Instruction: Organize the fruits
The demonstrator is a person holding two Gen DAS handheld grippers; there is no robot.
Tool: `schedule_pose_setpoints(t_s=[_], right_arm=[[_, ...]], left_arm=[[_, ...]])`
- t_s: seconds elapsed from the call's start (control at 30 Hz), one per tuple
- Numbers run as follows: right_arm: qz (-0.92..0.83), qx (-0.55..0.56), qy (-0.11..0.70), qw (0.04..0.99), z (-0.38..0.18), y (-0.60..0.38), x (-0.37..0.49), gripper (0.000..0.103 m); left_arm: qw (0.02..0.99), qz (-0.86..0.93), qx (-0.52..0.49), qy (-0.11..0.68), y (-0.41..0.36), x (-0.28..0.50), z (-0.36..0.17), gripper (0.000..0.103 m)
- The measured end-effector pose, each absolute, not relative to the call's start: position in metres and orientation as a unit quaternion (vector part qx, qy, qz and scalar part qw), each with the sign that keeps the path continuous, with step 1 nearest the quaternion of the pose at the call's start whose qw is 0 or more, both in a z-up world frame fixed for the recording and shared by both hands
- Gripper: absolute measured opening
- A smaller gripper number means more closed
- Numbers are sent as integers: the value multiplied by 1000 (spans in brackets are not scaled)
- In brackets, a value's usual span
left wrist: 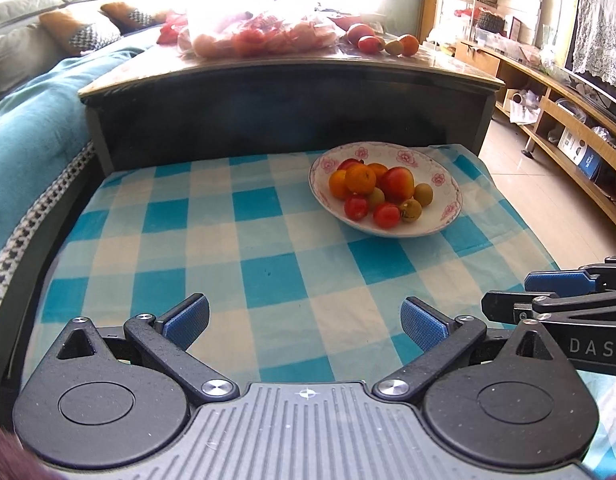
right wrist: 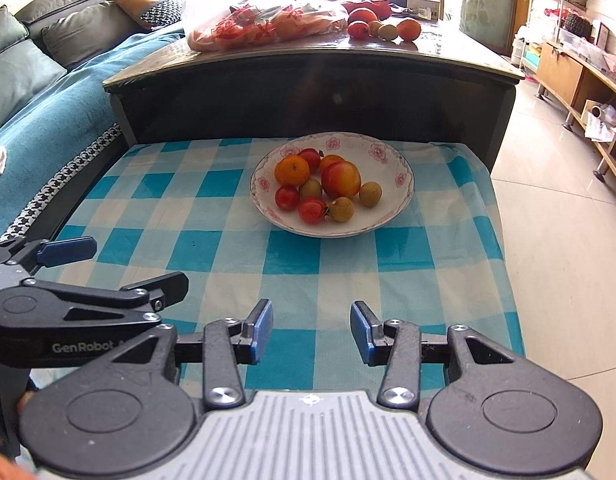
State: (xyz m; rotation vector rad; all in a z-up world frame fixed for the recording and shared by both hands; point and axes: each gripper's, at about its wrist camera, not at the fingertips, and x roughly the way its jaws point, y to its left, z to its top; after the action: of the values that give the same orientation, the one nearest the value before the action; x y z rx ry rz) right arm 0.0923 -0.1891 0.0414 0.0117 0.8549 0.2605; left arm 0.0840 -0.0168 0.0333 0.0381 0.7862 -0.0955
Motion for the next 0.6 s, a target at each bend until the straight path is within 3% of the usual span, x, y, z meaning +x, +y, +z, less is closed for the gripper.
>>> schedule_pose_setpoints(t_s=[0.6], right_arm=[[141, 25, 411, 900, 48, -183, 53, 46]], left_arm=[[923, -24, 42, 382, -17, 53, 34, 103]])
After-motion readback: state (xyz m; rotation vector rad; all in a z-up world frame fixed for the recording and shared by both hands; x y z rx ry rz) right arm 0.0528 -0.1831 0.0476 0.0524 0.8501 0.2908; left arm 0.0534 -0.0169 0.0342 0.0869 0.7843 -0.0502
